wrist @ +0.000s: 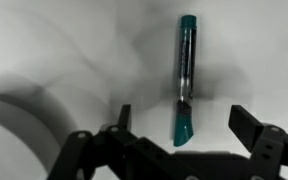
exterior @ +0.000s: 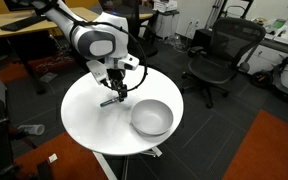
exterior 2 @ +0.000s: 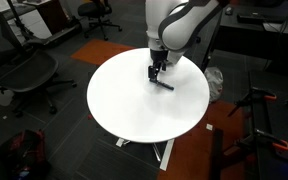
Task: Move the marker to the left
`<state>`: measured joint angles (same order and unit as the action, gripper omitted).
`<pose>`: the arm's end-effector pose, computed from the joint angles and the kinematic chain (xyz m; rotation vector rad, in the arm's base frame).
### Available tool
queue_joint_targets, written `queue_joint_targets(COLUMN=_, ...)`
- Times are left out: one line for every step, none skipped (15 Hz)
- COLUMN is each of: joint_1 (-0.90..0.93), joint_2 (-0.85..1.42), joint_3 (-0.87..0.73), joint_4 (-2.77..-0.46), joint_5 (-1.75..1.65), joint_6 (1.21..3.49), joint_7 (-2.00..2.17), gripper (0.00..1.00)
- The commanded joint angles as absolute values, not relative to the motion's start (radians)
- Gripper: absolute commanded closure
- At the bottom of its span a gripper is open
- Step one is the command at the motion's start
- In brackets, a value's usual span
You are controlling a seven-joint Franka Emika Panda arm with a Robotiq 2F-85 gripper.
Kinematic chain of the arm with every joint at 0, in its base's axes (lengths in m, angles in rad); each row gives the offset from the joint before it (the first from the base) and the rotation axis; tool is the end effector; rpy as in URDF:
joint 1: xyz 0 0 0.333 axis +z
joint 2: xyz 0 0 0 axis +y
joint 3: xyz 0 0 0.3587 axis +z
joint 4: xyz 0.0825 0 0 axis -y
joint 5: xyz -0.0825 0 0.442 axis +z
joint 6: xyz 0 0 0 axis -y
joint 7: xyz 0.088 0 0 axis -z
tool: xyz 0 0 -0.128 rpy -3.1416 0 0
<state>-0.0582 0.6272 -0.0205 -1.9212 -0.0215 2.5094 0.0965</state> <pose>0.6737 -0.0531 0.1234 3.1070 -0.2396 -0.0604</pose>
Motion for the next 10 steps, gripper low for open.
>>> queue_joint_targets(joint_1=-0.063, joint_2=0.659, joint_3=-0.026, joint_4=-1.878, joint_5=0.004, joint_6=2.489, joint_7=0.075, gripper=0.00)
queue_joint_targets(joint_1=-0.063, joint_2=0.664, joint_3=-0.027, joint_4=-1.873, joint_5=0.003, joint_6=2.487, joint_7=0.076, gripper=0.00)
queue_joint_targets(joint_1=-0.063, joint_2=0.669, joint_3=-0.029, joint_4=-1.869, joint_5=0.002, joint_6=2.486, joint_7=0.077, gripper=0.00)
queue_joint_targets(joint_1=-0.064, joint_2=0.673, joint_3=-0.029, joint_4=-1.866, joint_5=0.002, joint_6=2.484, joint_7=0.076, gripper=0.00)
queue_joint_targets(joint_1=-0.065, joint_2=0.677, joint_3=-0.029, joint_4=-1.864, joint_5=0.002, joint_6=2.483, joint_7=0.076, gripper=0.00)
queue_joint_targets(joint_1=-0.066, joint_2=0.679, joint_3=-0.029, joint_4=-1.863, joint_5=0.002, joint_6=2.482, joint_7=0.076, gripper=0.00)
queue_joint_targets(joint_1=-0.066, joint_2=0.682, joint_3=-0.029, joint_4=-1.863, joint_5=0.002, joint_6=2.480, joint_7=0.076, gripper=0.00)
queue_joint_targets(joint_1=-0.067, joint_2=0.684, joint_3=-0.029, joint_4=-1.862, joint_5=0.001, joint_6=2.479, joint_7=0.076, gripper=0.00)
queue_joint_targets(joint_1=-0.068, joint_2=0.687, joint_3=-0.029, joint_4=-1.862, joint_5=0.001, joint_6=2.479, joint_7=0.075, gripper=0.00)
queue_joint_targets(joint_1=-0.068, joint_2=0.689, joint_3=-0.029, joint_4=-1.861, joint_5=0.001, joint_6=2.478, joint_7=0.075, gripper=0.00)
